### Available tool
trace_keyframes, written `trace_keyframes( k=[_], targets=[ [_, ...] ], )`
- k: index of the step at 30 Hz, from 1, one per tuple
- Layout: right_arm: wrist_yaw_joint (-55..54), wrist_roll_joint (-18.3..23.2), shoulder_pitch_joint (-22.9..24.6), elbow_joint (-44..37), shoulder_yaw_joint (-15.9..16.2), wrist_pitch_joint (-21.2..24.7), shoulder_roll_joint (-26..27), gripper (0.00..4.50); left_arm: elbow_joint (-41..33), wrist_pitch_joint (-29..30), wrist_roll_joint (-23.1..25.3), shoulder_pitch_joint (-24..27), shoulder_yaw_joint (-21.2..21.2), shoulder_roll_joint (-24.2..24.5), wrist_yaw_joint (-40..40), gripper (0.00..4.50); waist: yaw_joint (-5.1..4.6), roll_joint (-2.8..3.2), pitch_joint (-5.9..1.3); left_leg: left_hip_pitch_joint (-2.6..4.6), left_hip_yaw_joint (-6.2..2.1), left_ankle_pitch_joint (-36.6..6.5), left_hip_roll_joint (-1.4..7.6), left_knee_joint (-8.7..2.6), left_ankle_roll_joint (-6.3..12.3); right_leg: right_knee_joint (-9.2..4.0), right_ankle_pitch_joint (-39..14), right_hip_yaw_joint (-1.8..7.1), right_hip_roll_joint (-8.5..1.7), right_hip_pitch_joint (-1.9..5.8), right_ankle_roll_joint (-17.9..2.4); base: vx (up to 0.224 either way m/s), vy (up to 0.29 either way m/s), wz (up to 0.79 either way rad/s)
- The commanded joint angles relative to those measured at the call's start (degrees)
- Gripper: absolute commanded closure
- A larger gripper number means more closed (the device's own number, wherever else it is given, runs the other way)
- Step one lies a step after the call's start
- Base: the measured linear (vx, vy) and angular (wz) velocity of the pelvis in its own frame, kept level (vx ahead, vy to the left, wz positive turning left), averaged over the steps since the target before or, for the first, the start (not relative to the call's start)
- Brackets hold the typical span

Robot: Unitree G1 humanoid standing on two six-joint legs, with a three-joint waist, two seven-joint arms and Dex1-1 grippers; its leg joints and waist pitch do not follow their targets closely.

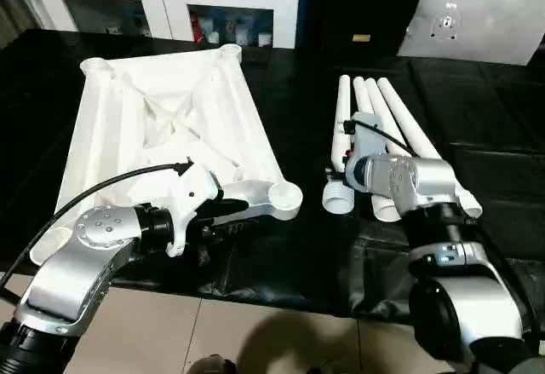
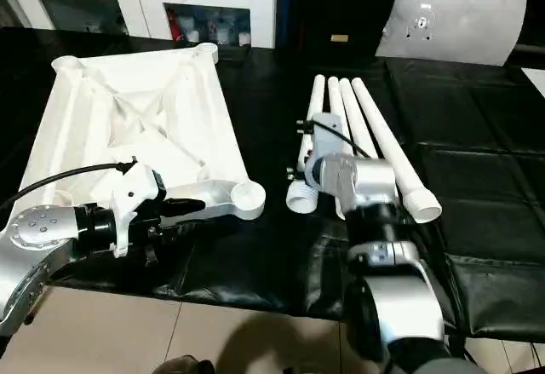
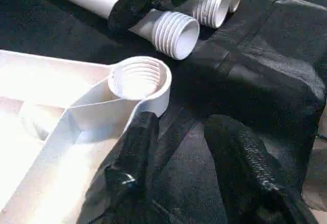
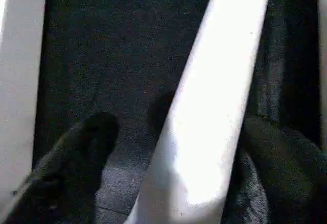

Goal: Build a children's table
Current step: Pick table leg

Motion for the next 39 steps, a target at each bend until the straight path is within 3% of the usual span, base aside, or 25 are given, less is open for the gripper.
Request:
trace_keyframes(
  k=[1,10,22,28,29,32,36,37,39],
  targets=[
    [0.5,0.7,-1.0,1.4,-0.4,-0.9,-0.3,0.66,-1.2,0.5,-0.4,-0.4,-0.7,0.7,-0.1,2.65,0.02,-0.06,-4.11,0.96,-0.83,-1.5,4.58,-3.73,1.46,-3.59,4.4,2.99,-5.1,2.93,-15.4,0.0,0.0,0.0],
    [1.3,0.2,-3.0,6.7,-0.2,-3.6,-0.2,1.42,-1.7,0.9,-0.1,-0.1,-0.9,0.5,0.5,2.65,0.08,-0.37,-4.06,0.88,-0.75,-1.4,4.65,-3.7,2.04,-3.57,4.0,2.93,-5.13,2.88,-15.7,0.0,0.0,0.0],
    [0.9,0.4,-2.8,8.1,-0.4,-5.4,-0.1,2.38,-1.6,0.7,0.2,0.0,-0.9,-0.1,1.2,2.65,0.13,-0.14,-4.22,0.98,-0.75,-2.1,4.69,-3.69,1.49,-3.53,4.0,2.9,-5.11,2.87,-15.8,0.0,0.0,0.0],
    [2.5,1.3,0.6,1.9,-1.2,-14.9,0.5,2.58,-0.5,0.2,0.6,-0.6,-0.4,-1.2,3.1,2.65,0.43,-0.06,-4.61,0.88,-0.67,-1.5,4.8,-3.47,1.61,-3.34,6.2,2.9,-5.21,3.0,-15.5,0.0,0.0,0.0],
    [3.1,1.9,2.0,-1.7,-1.3,-16.6,1.0,2.58,-0.3,0.6,0.3,-1.1,0.5,-2.3,4.7,2.65,0.42,0.0,-4.79,0.89,-0.72,-0.8,4.73,-3.41,1.92,-3.2,7.1,2.84,-5.17,3.12,-15.5,0.0,0.0,0.0],
    [4.7,4.0,2.5,-4.5,-2.4,-15.6,1.5,2.62,0.0,0.6,-0.3,-1.6,1.6,-3.6,6.0,2.65,0.35,-0.1,-4.85,0.9,-0.77,-0.4,4.65,-3.39,2.79,-3.22,7.5,2.78,-5.02,3.12,-15.7,0.0,0.0,0.0],
    [13.6,12.2,5.4,-12.5,-5.4,-15.2,2.1,2.62,1.1,-0.1,-3.4,-3.6,5.8,-8.4,10.0,2.65,0.46,-0.06,-4.84,0.81,-0.82,-1.9,4.81,-3.32,3.35,-3.42,7.7,2.9,-5.11,3.48,-15.7,0.0,0.0,0.0],
    [16.1,14.1,6.5,-14.3,-6.0,-15.9,2.1,2.62,1.6,-0.8,-4.2,-4.4,6.9,-9.6,11.0,2.65,0.59,0.18,-4.91,0.82,-0.96,-1.6,4.9,-3.3,3.48,-3.32,8.1,2.89,-5.23,3.44,-15.8,0.0,0.0,0.0],
    [19.3,16.5,8.5,-17.4,-6.4,-17.0,1.8,2.63,2.1,-1.3,-5.8,-5.7,8.3,-11.3,12.1,2.65,0.66,0.04,-4.97,0.78,-0.94,-1.7,4.88,-3.22,4.0,-3.36,8.8,2.86,-5.22,3.47,-16.1,0.0,0.0,0.0]
  ],
)
